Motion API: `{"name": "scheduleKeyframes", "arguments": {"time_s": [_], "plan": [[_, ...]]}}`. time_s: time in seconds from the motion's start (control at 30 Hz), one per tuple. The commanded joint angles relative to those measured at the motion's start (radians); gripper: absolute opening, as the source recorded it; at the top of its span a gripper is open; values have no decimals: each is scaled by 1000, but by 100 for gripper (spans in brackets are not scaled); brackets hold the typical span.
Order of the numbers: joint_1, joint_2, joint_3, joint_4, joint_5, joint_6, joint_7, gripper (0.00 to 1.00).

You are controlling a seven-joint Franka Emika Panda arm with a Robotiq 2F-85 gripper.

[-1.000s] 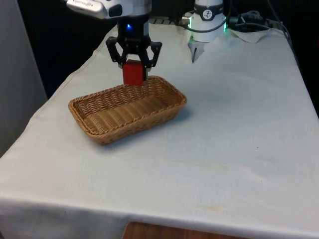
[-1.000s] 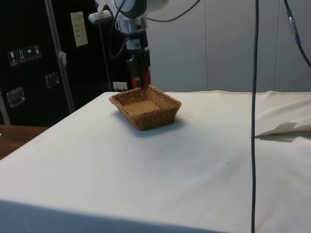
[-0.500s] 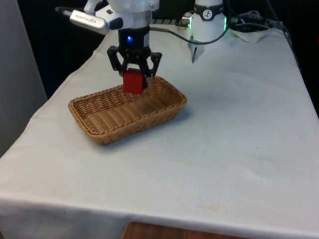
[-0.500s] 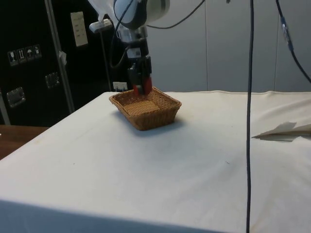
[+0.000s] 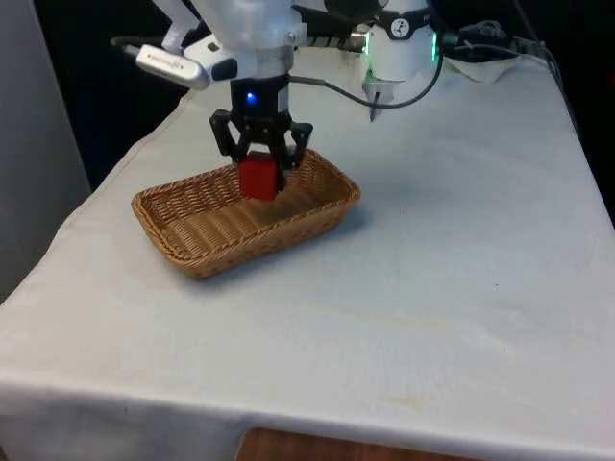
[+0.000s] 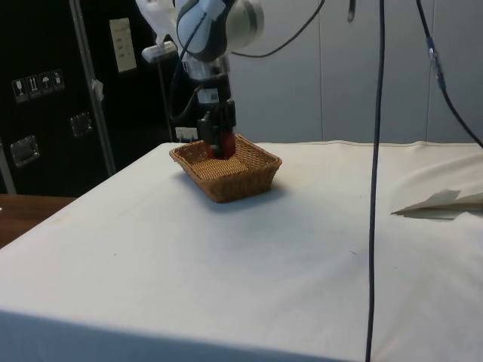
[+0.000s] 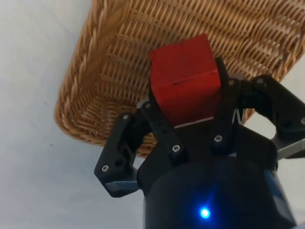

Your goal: Pick up the cube and place it into the basket.

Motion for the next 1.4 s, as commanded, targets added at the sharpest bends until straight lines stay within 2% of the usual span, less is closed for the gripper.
{"name": "scheduleKeyframes", "arguments": {"time_s": [0.0, 0.23, 0.27, 0.3, 0.47, 0.6, 1.13, 1.23, 1.27, 1.37], "plan": [[-5, 6, 6, 1, 12, 12, -1, 0], [-6, 36, 9, 5, 45, 38, -3, 0], [0, 33, 2, 2, 37, 32, 0, 0], [-6, 39, 9, 5, 49, 41, -4, 0], [-4, 54, 8, 7, 65, 51, -2, 0], [0, 54, 2, 5, 60, 45, 0, 0], [-4, 76, 8, 11, 73, 51, 4, 0], [-4, 82, 8, 14, 78, 52, 3, 0], [0, 81, 3, 12, 73, 45, 4, 0], [-2, 88, 6, 18, 80, 49, 4, 0]]}}
